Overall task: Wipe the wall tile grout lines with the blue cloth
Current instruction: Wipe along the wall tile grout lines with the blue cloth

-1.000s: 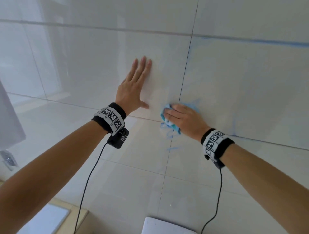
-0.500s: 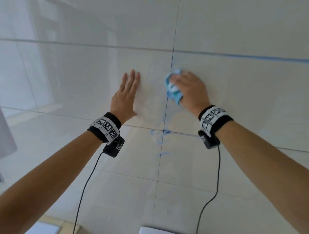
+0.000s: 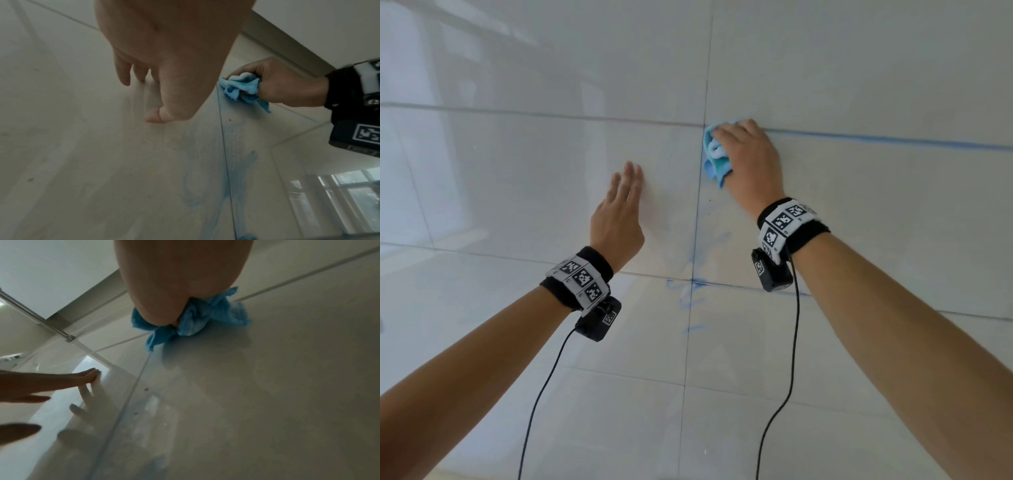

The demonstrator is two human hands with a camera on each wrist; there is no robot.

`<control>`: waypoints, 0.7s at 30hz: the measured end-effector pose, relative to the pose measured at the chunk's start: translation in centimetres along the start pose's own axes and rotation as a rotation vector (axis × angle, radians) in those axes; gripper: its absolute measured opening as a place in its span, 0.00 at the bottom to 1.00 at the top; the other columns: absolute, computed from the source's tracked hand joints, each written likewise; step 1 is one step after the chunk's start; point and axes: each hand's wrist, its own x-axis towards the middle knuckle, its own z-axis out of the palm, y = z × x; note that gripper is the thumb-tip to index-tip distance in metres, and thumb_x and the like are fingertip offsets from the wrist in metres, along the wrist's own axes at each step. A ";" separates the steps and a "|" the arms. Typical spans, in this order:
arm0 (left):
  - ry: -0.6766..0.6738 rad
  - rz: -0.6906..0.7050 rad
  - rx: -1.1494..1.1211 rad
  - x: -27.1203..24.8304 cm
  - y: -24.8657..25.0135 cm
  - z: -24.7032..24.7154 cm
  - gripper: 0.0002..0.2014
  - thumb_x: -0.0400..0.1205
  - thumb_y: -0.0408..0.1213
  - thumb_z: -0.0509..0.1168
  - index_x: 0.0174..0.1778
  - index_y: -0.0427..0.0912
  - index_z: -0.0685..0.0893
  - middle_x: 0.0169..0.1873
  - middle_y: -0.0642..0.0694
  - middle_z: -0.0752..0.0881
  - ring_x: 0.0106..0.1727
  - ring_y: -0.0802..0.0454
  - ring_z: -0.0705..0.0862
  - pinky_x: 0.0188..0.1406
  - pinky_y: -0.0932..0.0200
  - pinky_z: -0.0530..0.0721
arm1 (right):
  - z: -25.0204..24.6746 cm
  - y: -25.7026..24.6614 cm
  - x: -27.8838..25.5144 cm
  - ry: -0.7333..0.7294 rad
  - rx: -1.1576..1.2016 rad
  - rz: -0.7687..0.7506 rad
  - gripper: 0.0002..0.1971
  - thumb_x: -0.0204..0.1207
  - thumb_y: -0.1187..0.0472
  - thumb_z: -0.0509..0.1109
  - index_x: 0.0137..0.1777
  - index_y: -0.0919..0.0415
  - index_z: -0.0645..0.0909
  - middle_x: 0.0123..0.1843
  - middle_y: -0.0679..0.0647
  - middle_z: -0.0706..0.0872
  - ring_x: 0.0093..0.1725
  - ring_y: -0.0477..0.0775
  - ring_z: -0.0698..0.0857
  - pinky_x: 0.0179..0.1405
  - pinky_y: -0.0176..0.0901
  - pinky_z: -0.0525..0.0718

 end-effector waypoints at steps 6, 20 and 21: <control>0.122 0.150 0.128 1.0 4.6 -1.0 0.41 0.79 0.21 0.59 0.92 0.33 0.55 0.91 0.37 0.57 0.92 0.39 0.57 0.91 0.44 0.61 | -3.9 4.8 -1.7 -0.060 -0.055 -0.057 0.20 0.69 0.69 0.76 0.62 0.58 0.87 0.61 0.50 0.90 0.61 0.59 0.82 0.62 0.47 0.78; 0.200 0.067 -0.085 5.6 7.8 -3.3 0.43 0.81 0.25 0.58 0.93 0.37 0.48 0.93 0.40 0.50 0.93 0.42 0.49 0.92 0.46 0.55 | -4.9 6.3 -4.7 0.114 -0.016 0.242 0.18 0.69 0.61 0.78 0.59 0.60 0.88 0.59 0.50 0.92 0.59 0.59 0.82 0.56 0.48 0.81; 0.199 0.079 -0.084 5.9 7.0 -3.4 0.44 0.80 0.23 0.57 0.93 0.39 0.48 0.93 0.41 0.50 0.93 0.43 0.49 0.92 0.46 0.54 | -4.3 5.4 -4.1 0.099 0.004 0.209 0.16 0.70 0.58 0.76 0.58 0.59 0.88 0.58 0.50 0.92 0.59 0.59 0.82 0.56 0.47 0.80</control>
